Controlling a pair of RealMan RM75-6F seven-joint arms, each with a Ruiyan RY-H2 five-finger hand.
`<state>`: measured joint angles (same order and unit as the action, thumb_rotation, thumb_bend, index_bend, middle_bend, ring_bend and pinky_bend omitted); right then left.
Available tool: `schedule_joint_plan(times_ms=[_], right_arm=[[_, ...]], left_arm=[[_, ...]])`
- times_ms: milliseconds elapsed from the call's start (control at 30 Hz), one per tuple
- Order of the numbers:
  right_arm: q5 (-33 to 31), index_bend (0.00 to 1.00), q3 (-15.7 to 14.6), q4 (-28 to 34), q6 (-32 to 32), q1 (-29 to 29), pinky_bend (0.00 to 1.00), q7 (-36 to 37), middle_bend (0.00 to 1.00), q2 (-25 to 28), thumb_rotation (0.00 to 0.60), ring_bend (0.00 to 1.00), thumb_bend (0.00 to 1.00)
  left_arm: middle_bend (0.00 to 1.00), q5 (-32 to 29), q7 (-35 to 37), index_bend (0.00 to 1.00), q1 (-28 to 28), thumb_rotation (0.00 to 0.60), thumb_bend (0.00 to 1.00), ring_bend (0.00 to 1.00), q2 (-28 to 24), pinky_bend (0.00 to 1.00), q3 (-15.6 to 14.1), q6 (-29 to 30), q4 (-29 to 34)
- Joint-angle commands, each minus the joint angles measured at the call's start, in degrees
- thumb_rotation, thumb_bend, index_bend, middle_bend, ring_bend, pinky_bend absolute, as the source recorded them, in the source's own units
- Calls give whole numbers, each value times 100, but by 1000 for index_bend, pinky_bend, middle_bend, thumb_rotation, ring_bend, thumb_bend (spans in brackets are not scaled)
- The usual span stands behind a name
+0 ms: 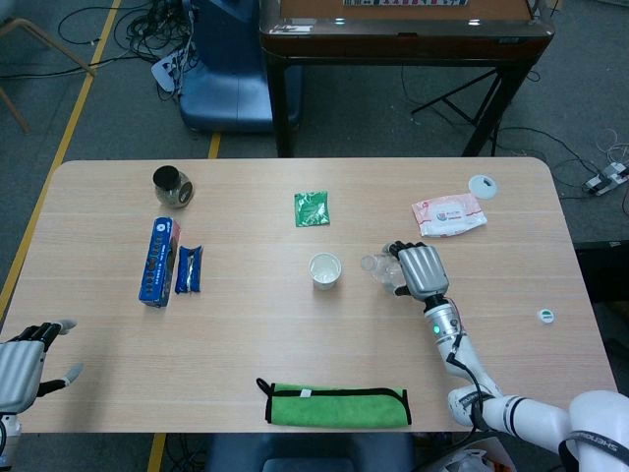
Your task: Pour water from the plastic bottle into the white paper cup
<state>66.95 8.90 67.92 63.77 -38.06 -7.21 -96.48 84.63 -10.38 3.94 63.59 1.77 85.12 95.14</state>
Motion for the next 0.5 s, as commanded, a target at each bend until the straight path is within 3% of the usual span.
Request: schedule_joint_plan(times_ms=[33, 500], right_arm=[[379, 617, -64, -219, 37, 230, 461, 742, 626, -33, 600, 512, 302], [830, 617, -141, -755, -126, 590, 462, 2731, 621, -90, 600, 511, 301]], left_arm=[[391, -7, -3, 315, 3, 600, 165, 378, 5, 590, -3, -12, -6], [391, -24, -50, 315, 21, 600, 165, 378, 41, 590, -17, -55, -36]])
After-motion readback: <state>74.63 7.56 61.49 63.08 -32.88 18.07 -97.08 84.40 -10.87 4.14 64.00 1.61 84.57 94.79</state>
